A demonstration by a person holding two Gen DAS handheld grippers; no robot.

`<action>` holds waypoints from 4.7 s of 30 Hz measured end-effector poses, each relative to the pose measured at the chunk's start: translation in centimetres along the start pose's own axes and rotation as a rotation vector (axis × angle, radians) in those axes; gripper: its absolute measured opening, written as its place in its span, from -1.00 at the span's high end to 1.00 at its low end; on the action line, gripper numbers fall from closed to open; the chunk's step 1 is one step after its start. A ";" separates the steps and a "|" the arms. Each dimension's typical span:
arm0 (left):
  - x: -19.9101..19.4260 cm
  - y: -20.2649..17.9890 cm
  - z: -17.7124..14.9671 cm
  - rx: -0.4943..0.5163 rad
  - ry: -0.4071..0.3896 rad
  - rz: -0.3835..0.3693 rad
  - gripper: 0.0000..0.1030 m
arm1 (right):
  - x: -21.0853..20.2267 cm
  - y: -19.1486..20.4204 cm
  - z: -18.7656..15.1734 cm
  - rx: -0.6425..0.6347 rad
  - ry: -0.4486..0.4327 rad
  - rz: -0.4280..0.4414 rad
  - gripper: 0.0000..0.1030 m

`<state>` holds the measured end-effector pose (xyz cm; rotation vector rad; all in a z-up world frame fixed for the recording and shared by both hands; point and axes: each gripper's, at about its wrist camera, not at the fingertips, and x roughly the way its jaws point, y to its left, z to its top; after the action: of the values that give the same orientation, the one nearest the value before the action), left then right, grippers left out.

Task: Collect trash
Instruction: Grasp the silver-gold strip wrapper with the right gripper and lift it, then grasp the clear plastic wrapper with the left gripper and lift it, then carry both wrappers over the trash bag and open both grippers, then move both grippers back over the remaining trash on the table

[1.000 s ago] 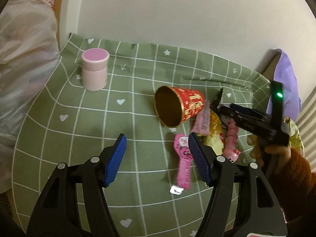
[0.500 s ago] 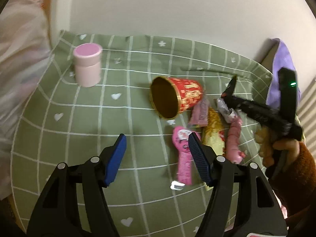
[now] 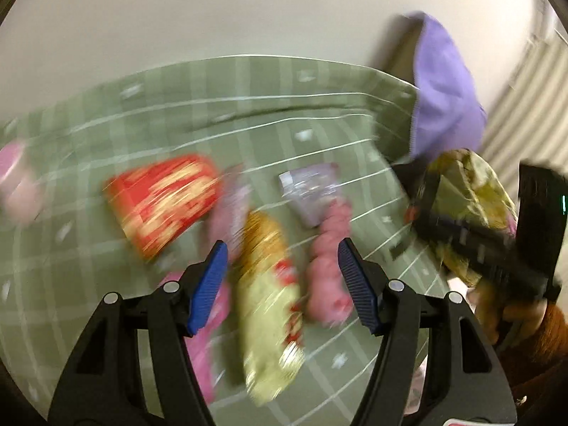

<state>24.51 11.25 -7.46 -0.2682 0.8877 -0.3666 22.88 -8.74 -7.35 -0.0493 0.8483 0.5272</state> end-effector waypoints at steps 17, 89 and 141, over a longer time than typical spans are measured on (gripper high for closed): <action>13.7 -2.2 7.4 0.235 0.244 -0.010 0.15 | -3.3 -2.4 -5.9 0.166 0.008 -0.092 0.54; -3.6 -22.1 8.9 0.179 -0.076 -0.232 0.99 | -26.9 -8.6 0.9 0.010 -0.543 -0.337 0.53; 6.4 -23.1 6.3 0.181 0.019 -0.214 0.27 | -16.7 -18.4 -1.6 0.124 -0.202 -0.383 0.15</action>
<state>28.55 -11.85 0.50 -0.1932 0.8404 -0.6450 21.17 -32.23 0.67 -0.0429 0.6511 0.1162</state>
